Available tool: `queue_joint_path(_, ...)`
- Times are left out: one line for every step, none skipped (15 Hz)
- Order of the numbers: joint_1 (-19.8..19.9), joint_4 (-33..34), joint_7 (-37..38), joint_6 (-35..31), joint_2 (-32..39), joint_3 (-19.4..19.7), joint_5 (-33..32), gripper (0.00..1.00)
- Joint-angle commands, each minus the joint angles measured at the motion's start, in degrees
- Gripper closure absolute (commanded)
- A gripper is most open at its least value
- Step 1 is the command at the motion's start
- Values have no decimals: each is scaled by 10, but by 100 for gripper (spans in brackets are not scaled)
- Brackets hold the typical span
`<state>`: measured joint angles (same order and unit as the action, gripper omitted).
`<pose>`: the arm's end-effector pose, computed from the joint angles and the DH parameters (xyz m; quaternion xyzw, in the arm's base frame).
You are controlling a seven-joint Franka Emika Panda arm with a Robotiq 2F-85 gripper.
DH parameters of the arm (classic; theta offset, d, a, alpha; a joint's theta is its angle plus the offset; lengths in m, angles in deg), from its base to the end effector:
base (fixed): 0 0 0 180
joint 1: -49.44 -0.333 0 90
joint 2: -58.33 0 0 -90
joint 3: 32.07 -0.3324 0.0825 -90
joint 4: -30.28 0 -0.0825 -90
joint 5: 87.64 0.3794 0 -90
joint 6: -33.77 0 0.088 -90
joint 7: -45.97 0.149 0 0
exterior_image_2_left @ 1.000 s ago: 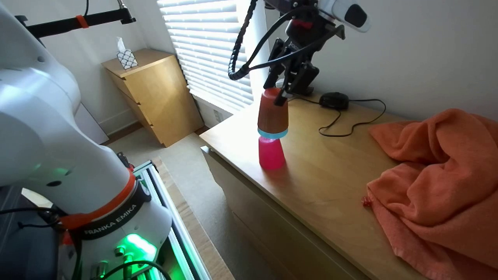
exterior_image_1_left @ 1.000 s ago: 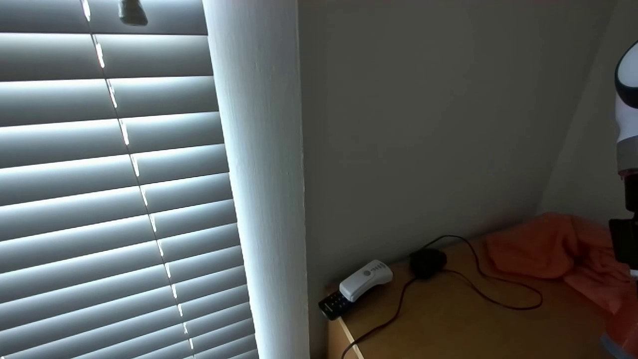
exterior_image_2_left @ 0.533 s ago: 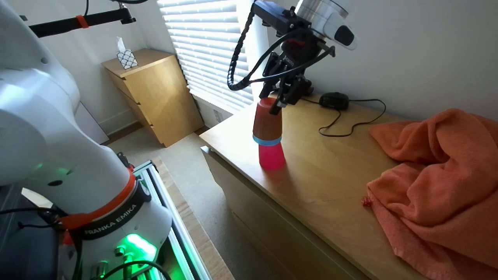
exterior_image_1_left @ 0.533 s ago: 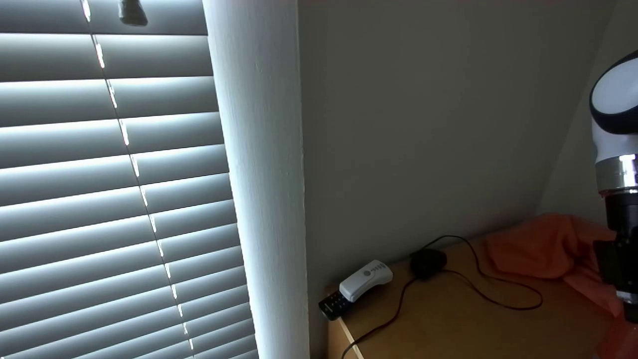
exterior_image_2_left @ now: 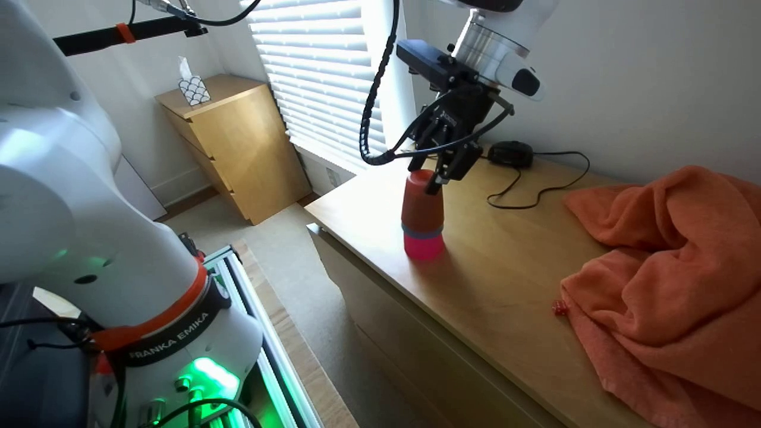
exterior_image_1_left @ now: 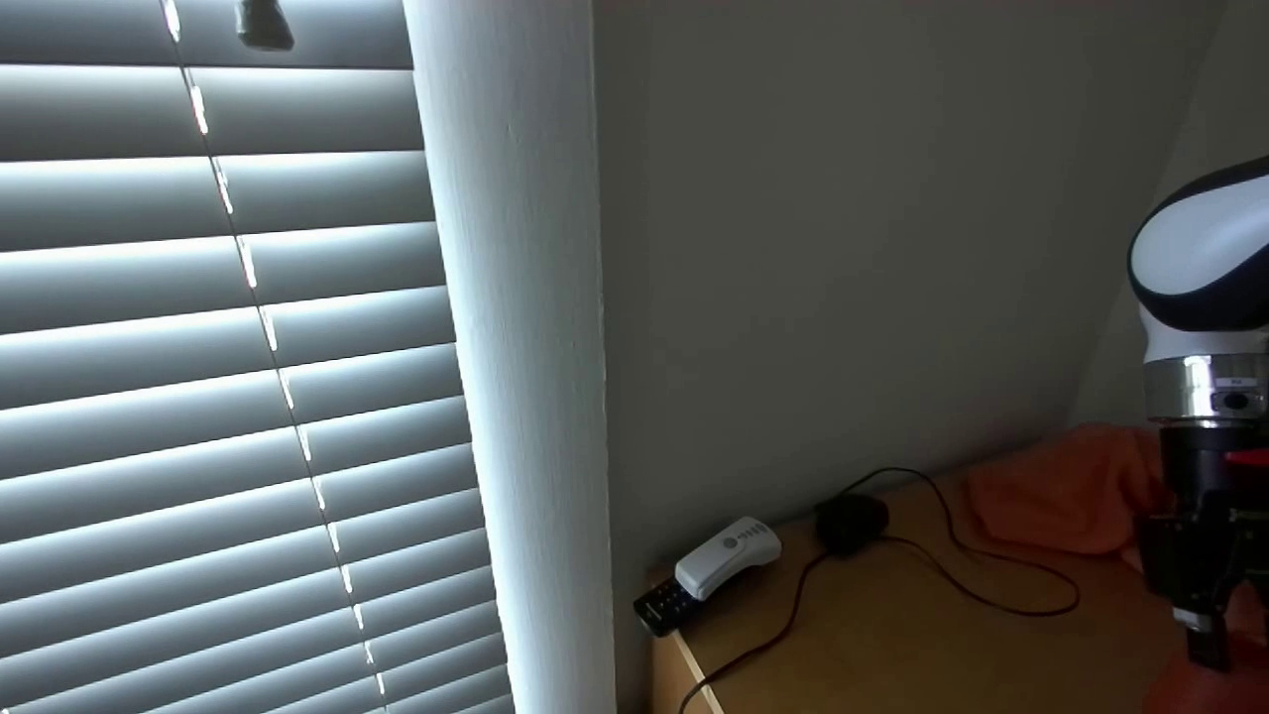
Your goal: Stack the cups into each other starting with the orange cup into blue cup and finally the stacked cups onto the pink cup
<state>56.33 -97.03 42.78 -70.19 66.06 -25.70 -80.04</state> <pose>0.4438 -0.0883 0.2690 -0.9552 0.1184 0.2567 0.0880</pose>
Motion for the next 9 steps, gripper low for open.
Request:
queue_joint_path(2, -7, 21, -46, 7, 4, -14, 61)
queue_joint_path(2, -7, 27, -60, 8, 6, -17, 61)
queue_joint_path(4, -6, 29, -69, 10, 8, -16, 61)
queue_joint_path(5, -6, 34, -78, 10, 9, -17, 61)
queue_joint_path(6, -7, 39, -88, 9, 11, -20, 61)
queue_joint_path(7, -6, 42, -98, 12, 12, -22, 61)
queue_joint_path(9, -5, 44, -102, 17, 14, -14, 61)
queue_joint_path(10, -3, 45, -105, 24, 15, -15, 61)
queue_joint_path(11, -1, 46, -109, 30, 16, -13, 61)
